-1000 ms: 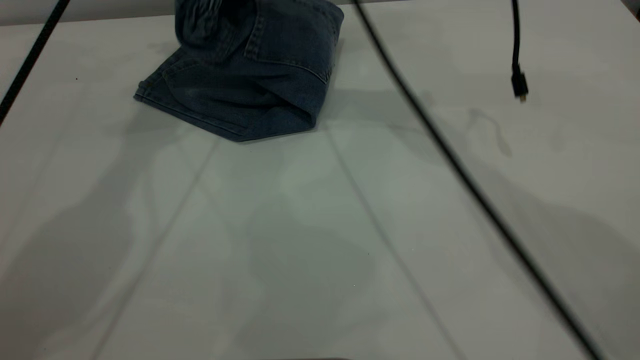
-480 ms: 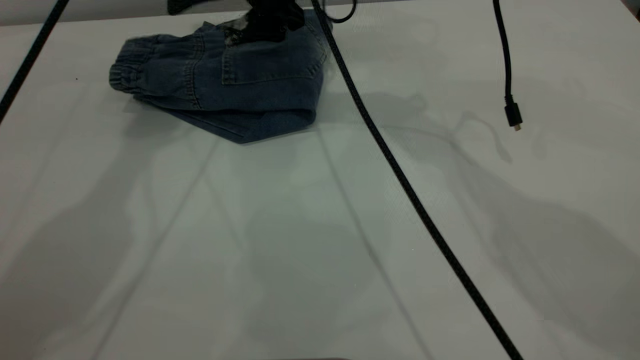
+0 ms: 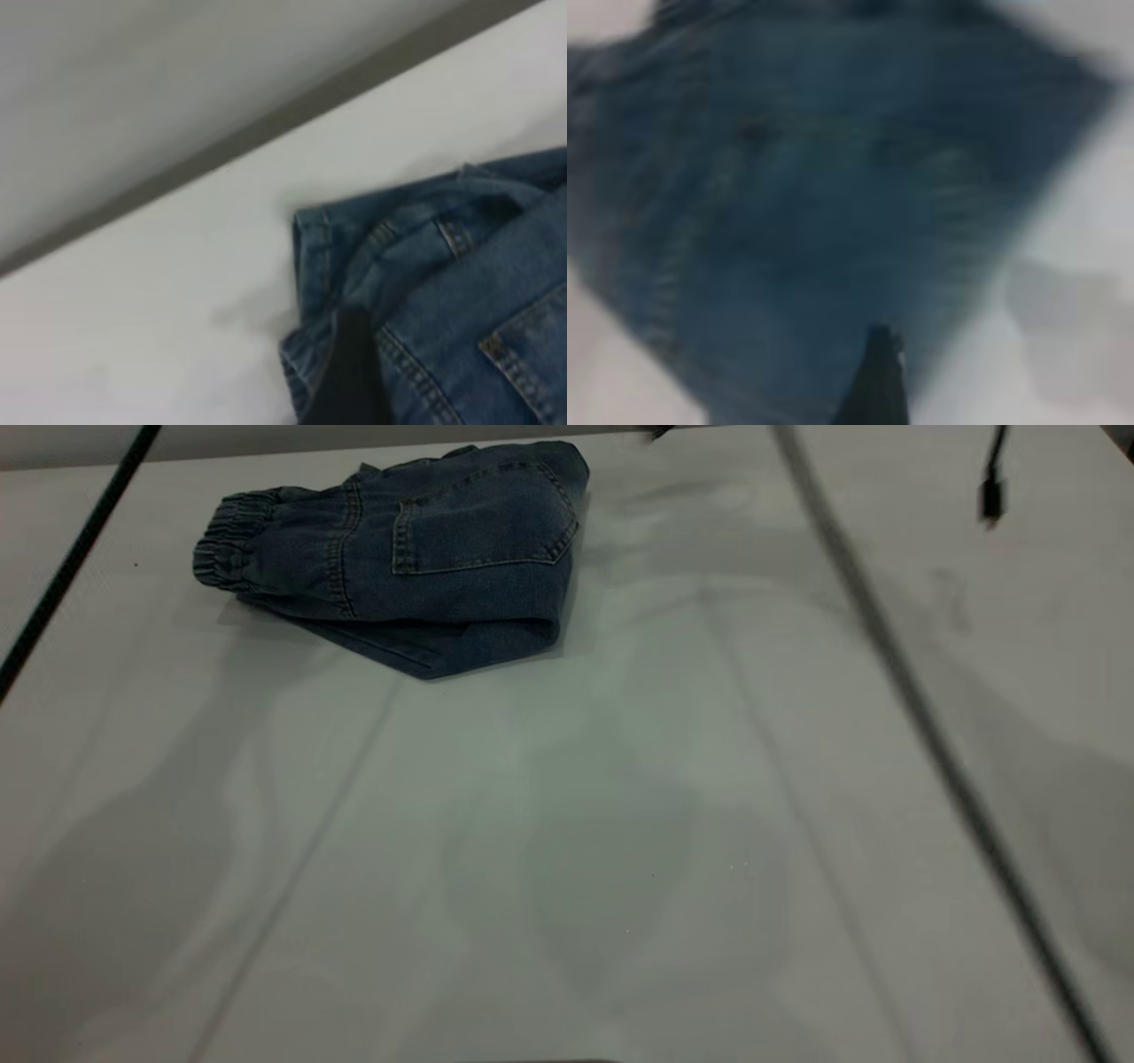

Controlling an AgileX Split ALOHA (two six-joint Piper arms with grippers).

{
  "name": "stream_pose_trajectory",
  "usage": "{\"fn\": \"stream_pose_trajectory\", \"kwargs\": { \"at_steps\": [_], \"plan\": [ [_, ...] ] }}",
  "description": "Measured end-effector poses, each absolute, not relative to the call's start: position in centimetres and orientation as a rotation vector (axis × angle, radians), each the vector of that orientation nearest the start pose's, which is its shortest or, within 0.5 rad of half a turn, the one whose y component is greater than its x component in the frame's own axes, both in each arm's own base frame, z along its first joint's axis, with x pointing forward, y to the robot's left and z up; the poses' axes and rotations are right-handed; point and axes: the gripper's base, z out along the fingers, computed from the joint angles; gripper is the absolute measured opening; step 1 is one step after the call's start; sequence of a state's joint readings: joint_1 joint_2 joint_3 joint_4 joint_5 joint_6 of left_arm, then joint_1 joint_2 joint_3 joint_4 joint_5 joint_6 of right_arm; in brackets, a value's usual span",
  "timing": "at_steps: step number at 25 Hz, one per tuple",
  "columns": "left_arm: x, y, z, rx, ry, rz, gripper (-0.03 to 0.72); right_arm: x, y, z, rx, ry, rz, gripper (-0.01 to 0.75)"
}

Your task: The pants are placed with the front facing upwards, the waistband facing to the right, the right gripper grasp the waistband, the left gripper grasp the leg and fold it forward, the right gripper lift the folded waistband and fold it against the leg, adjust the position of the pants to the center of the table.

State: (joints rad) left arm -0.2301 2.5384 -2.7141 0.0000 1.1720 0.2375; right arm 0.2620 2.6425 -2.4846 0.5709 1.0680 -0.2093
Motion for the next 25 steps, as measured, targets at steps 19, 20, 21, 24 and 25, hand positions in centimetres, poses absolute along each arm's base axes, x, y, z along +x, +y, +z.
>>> {"fn": "stream_pose_trajectory", "kwargs": {
  "at_steps": [19, 20, 21, 24, 25],
  "plan": [
    [52.5, -14.6, 11.6, 1.596, 2.32, -0.141, 0.548, 53.5, 13.2, 24.0, -0.303, 2.479, 0.829, 0.587],
    [52.5, -14.6, 10.5, 1.627, 2.32, -0.148, 0.548, 53.5, 13.2, 24.0, -0.304, 2.479, 0.829, 0.587],
    [52.4, -14.7, 9.5, 1.657, 2.319, -0.157, 0.548, 53.5, 13.2, 24.0, -0.306, 2.479, 0.828, 0.587],
    [52.3, -14.8, 7.5, 1.685, 2.332, -0.183, 0.548, 53.5, 13.2, 24.0, -0.307, 2.478, 0.828, 0.587],
    [52.3, -14.8, 7.5, 1.667, 2.346, -0.19, 0.548, 53.5, 13.2, 24.0, -0.307, 2.478, 0.828, 0.587]
  ]
}}
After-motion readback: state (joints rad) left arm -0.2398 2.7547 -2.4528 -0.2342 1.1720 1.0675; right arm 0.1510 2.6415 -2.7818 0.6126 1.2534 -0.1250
